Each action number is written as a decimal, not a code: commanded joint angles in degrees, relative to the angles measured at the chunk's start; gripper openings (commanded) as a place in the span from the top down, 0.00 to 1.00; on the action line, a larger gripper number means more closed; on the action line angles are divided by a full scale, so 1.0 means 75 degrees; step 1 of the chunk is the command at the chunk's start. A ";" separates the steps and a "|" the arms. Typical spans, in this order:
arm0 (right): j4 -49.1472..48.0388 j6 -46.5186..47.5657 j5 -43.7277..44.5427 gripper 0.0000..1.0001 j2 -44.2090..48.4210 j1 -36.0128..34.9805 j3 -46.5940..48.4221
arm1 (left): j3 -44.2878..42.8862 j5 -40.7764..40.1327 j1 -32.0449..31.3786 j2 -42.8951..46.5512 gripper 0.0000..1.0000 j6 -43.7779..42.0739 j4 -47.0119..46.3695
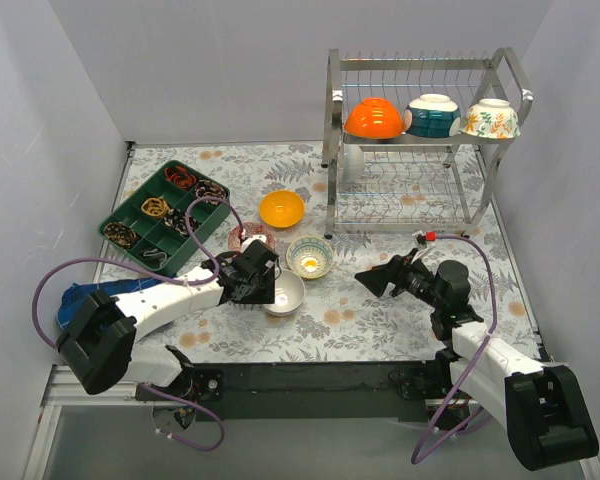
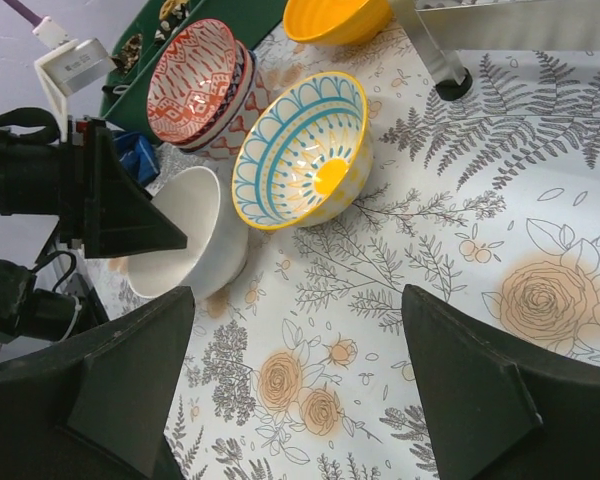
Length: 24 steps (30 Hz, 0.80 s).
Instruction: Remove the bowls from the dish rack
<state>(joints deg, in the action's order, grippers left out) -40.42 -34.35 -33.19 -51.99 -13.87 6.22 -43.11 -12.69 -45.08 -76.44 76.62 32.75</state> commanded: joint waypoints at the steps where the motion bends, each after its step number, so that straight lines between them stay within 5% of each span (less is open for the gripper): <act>1: 0.0326 0.0501 0.0312 0.07 0.0018 0.0021 0.0587 | -0.0169 -0.0042 0.0011 0.0711 0.40 -0.0103 0.0074; 9: 0.0831 0.0841 0.0838 0.05 -0.0626 0.0033 0.1713 | -0.0790 0.0261 0.0373 0.1602 0.03 -0.0663 0.0005; 19: 0.0866 0.1286 0.2080 0.01 -0.2358 0.0138 0.3353 | -0.1705 0.0298 0.2142 0.1696 0.02 -0.2035 -0.0441; 24: 0.0459 0.1545 0.2199 0.01 -0.3660 0.0267 0.4361 | -0.0699 -0.0054 0.2635 0.2233 0.02 -0.2001 -0.1634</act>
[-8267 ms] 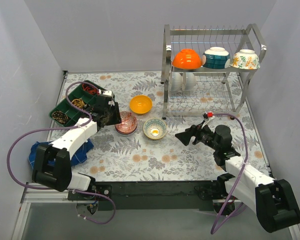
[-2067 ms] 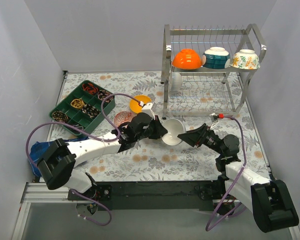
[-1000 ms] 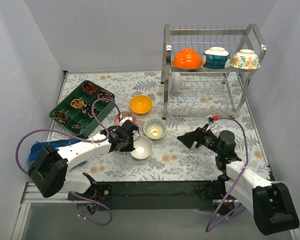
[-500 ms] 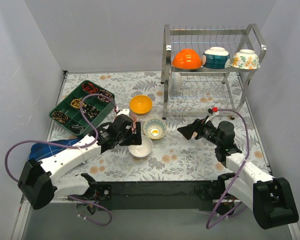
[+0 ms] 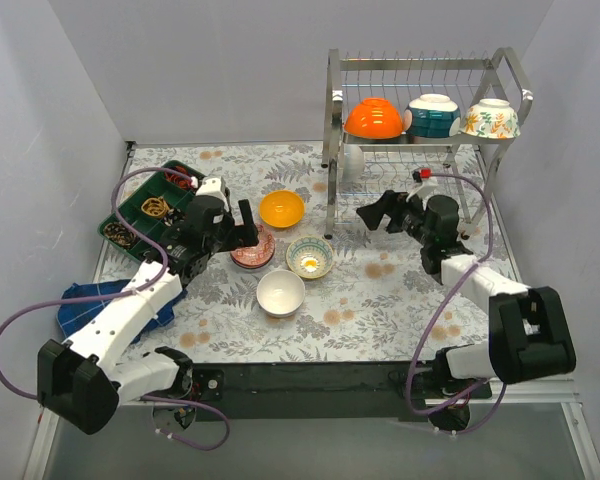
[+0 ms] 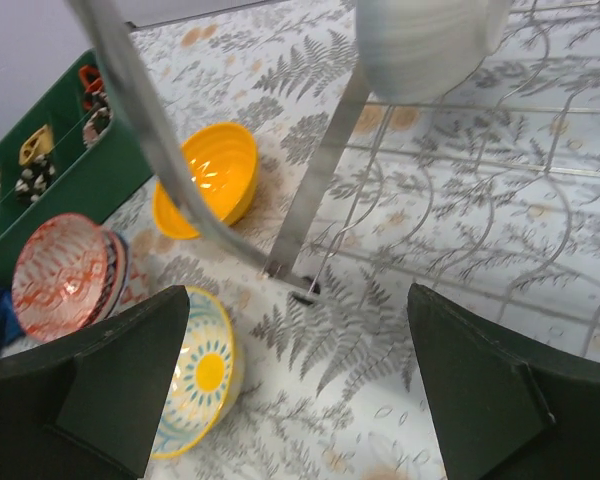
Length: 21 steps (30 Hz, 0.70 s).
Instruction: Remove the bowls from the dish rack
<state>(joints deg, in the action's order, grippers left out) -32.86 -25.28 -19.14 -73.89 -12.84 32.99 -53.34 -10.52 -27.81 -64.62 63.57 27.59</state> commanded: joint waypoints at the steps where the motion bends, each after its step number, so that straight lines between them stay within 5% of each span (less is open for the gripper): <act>1: -0.0714 0.0300 0.0255 0.01 -0.1206 0.0165 0.1071 | 0.0876 -0.0320 0.0473 0.0833 0.02 -0.0250 -0.1192; 10: -0.2390 0.0218 -0.0366 0.01 -0.3879 0.0200 0.2783 | 0.1452 -0.0788 0.0638 0.1514 0.02 -0.0519 -0.1535; 21: -0.2814 0.0652 0.0219 0.01 -0.5464 0.0189 0.4505 | 0.1499 -0.0906 0.0638 0.1690 0.02 -0.0531 -0.1605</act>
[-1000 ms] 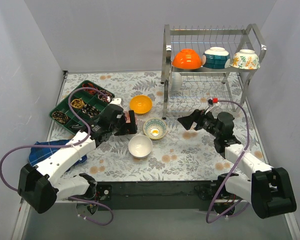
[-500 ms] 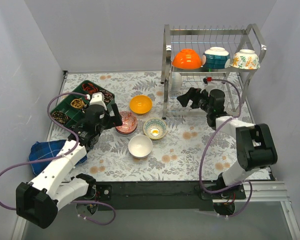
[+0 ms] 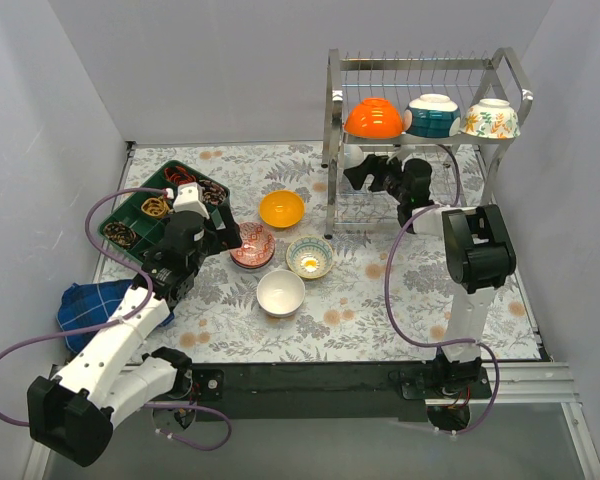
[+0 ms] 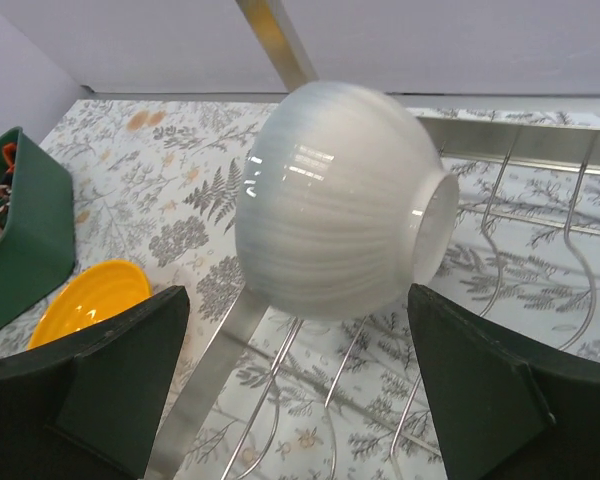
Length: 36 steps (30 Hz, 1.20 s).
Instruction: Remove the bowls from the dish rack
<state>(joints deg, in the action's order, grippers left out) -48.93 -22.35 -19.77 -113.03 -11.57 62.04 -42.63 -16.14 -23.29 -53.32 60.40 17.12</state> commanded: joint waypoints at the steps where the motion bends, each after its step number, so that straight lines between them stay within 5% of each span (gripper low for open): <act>1: -0.0672 0.0261 0.0316 0.02 -0.0419 0.0020 0.0727 | 0.0083 -0.0156 0.0035 0.0184 0.02 -0.0120 -0.0209; 23: -0.0227 0.0776 0.0888 0.03 -0.1276 -0.0390 0.1619 | 0.0141 0.0066 0.0082 0.0207 0.02 -0.0225 -0.0268; 31: -0.0227 0.1397 0.1581 0.28 -0.1043 -0.0648 0.1467 | 0.0153 0.0078 0.0105 0.0277 0.02 -0.0249 -0.0279; 36: -0.0238 0.2110 0.1932 0.62 -0.0610 -0.0859 0.1279 | 0.0165 0.0090 0.0117 0.0324 0.02 -0.0261 -0.0280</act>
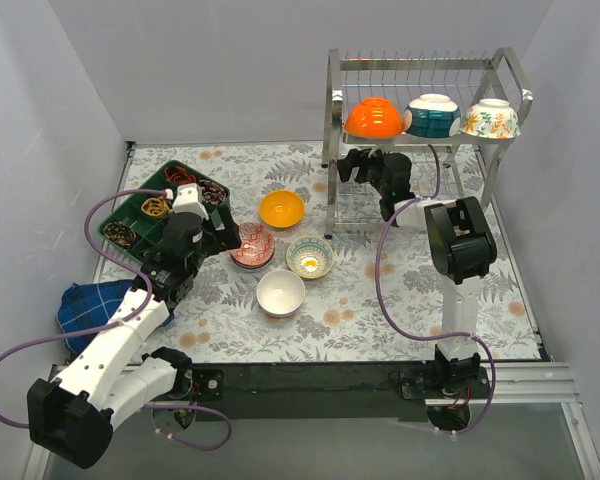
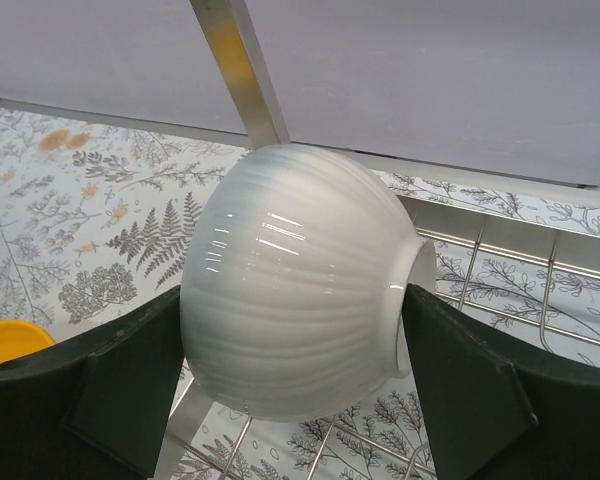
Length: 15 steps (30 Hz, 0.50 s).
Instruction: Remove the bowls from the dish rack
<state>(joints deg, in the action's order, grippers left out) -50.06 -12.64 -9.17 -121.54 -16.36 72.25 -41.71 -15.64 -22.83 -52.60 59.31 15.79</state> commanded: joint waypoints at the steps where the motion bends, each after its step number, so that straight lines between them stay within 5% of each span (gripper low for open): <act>1: -0.0098 0.0912 0.0693 0.66 0.0595 -0.0244 -0.0152 | 0.0031 0.0023 0.0056 0.0228 0.02 -0.0126 -0.0102; 15: -0.1059 0.0983 0.1820 0.85 0.1661 -0.0291 -0.1277 | 0.0054 0.0046 0.0079 0.0310 0.02 -0.0138 -0.0113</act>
<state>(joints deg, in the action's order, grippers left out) -50.06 -6.42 1.21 -113.56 -18.39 63.86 -41.71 -15.62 -22.61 -51.75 59.11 15.77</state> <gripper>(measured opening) 0.838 0.982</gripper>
